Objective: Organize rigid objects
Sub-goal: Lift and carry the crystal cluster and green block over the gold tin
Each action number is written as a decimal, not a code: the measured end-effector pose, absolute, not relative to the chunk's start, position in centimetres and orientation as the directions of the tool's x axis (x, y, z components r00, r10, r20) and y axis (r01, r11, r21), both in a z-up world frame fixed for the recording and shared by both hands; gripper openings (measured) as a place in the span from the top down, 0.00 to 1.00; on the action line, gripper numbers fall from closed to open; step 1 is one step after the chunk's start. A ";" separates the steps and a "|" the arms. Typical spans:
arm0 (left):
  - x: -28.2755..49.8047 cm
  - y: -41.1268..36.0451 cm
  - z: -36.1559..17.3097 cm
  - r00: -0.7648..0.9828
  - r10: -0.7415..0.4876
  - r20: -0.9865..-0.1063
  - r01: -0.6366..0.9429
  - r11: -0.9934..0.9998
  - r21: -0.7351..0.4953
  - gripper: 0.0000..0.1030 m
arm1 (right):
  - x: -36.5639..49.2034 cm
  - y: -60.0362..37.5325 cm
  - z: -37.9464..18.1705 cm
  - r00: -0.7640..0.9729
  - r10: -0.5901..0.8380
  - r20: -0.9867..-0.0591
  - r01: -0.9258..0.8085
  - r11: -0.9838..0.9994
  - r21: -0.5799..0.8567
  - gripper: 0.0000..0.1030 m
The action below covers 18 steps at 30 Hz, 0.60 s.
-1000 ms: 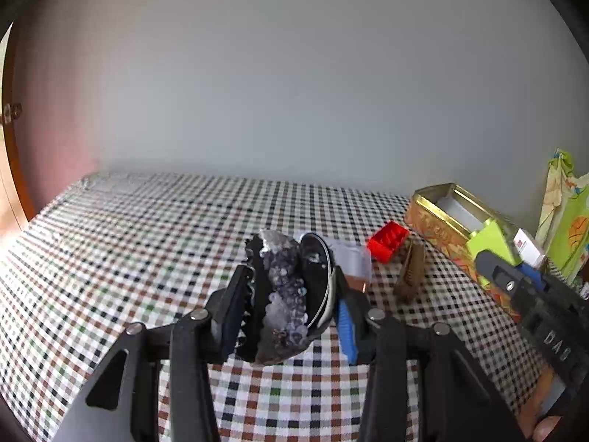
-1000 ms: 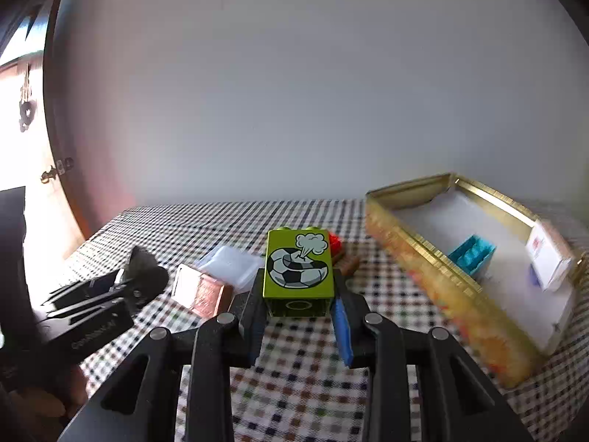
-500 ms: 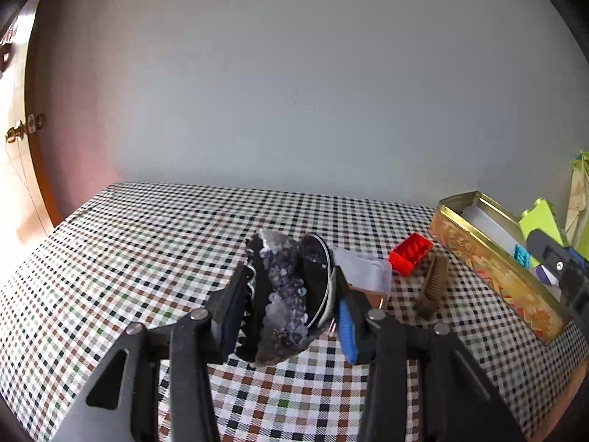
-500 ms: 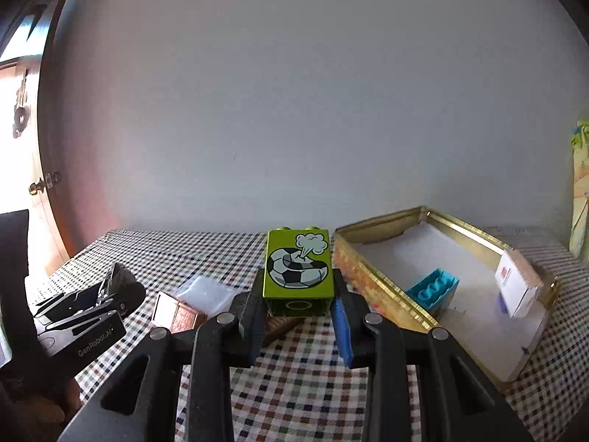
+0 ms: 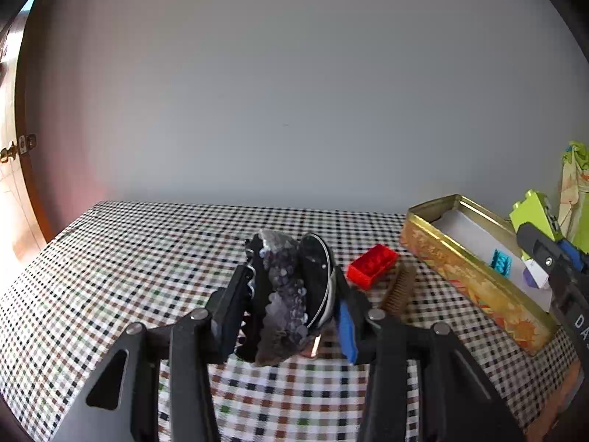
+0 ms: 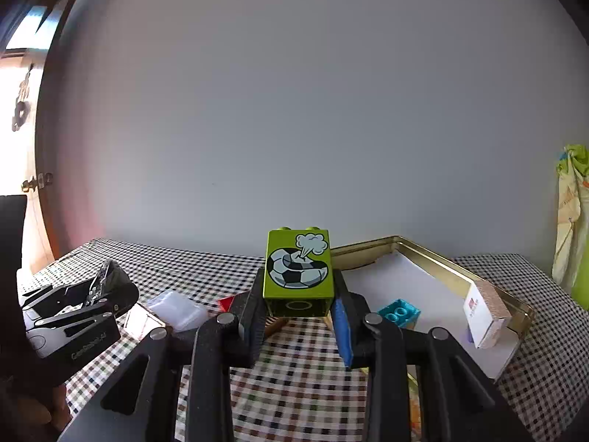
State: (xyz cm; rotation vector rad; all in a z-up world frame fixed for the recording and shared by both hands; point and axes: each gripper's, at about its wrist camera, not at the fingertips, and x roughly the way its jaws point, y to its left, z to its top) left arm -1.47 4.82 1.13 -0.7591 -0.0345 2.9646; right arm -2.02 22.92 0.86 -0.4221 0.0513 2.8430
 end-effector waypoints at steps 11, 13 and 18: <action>-1.6 7.2 1.7 -0.877 0.113 -0.467 -0.103 -0.994 -0.047 0.59 | -1.5 25.1 1.2 -0.914 0.297 -0.277 -0.308 -0.951 -0.001 0.67; -1.6 7.8 1.7 -0.877 0.119 -0.465 -0.109 -0.993 -0.047 0.59 | -1.3 25.5 1.2 -0.912 0.303 -0.276 -0.315 -0.949 0.000 0.67; -1.6 9.2 1.7 -0.877 0.132 -0.462 -0.129 -0.991 -0.039 0.59 | -1.0 26.5 1.4 -0.906 0.326 -0.270 -0.338 -0.941 -0.001 0.67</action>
